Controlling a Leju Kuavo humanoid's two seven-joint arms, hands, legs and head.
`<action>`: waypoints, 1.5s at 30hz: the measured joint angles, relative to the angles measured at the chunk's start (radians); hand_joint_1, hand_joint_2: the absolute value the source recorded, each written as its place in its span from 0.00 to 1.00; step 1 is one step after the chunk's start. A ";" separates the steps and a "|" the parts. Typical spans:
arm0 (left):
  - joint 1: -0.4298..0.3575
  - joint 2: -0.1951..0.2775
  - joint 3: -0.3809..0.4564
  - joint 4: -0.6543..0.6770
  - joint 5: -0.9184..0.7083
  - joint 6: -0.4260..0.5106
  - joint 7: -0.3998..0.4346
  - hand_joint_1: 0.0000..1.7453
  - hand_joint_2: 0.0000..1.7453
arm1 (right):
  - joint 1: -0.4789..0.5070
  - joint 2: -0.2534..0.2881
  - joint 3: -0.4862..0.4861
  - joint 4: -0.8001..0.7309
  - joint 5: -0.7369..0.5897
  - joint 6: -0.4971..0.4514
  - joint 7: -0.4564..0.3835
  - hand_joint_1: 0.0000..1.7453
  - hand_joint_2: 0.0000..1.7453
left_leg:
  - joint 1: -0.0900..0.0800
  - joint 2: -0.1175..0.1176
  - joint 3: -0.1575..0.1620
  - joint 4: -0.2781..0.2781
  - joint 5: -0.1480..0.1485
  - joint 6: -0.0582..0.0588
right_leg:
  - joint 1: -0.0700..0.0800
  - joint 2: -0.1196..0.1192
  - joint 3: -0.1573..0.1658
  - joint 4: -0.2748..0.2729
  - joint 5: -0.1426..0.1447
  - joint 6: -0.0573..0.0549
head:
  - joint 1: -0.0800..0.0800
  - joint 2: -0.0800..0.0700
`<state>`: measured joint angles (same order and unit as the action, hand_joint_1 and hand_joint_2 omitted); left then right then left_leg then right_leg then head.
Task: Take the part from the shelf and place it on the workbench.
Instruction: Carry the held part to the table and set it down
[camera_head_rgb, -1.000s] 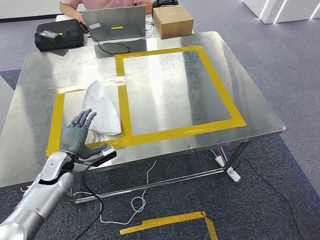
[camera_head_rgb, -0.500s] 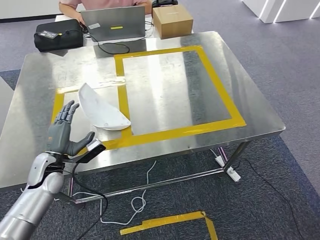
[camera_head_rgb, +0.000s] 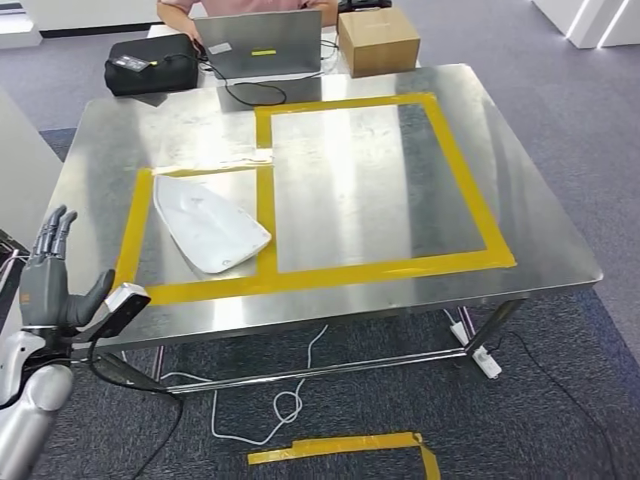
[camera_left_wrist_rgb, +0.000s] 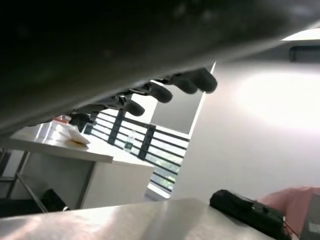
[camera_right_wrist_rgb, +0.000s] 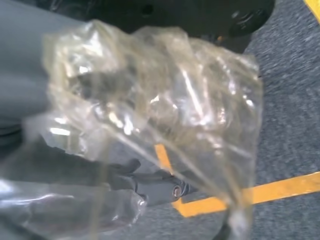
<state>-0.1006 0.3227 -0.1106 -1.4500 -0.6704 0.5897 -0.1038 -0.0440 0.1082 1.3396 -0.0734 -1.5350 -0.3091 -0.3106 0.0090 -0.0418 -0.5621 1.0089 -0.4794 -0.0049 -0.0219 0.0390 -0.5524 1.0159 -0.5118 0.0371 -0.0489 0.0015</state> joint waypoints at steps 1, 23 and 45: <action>0.022 0.008 0.020 -0.014 0.005 -0.001 -0.007 0.00 0.00 | 0.001 0.002 0.000 0.006 -0.002 0.006 -0.002 0.00 0.00 | 0.002 -0.002 -0.002 -0.001 0.000 -0.006 | 0.000 -0.004 -0.001 0.001 0.000 -0.007 | 0.000 0.000; 0.298 0.004 0.220 -0.125 0.184 -0.235 -0.049 0.00 0.00 | 0.003 0.019 -0.012 0.059 -0.014 0.049 -0.012 0.00 0.00 | -0.004 0.046 -0.011 0.000 0.007 -0.004 | 0.012 -0.069 0.023 -0.023 -0.010 -0.029 | -0.005 0.000; 0.411 -0.103 0.272 -0.197 0.312 -0.328 -0.103 0.00 0.00 | 0.018 0.005 -0.017 0.071 -0.014 0.047 -0.031 0.00 0.00 | -0.003 0.046 -0.010 0.001 0.005 0.000 | 0.012 -0.068 0.028 -0.025 -0.009 -0.015 | -0.005 0.000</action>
<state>0.3108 0.2196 0.1609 -1.6472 -0.3582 0.2619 -0.2069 -0.0258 0.1137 1.3227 -0.0029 -1.5486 -0.2625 -0.3418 0.0058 0.0042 -0.5721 1.0097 -0.4740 -0.0051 -0.0095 -0.0295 -0.5242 0.9906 -0.5212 0.0222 -0.0544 0.0015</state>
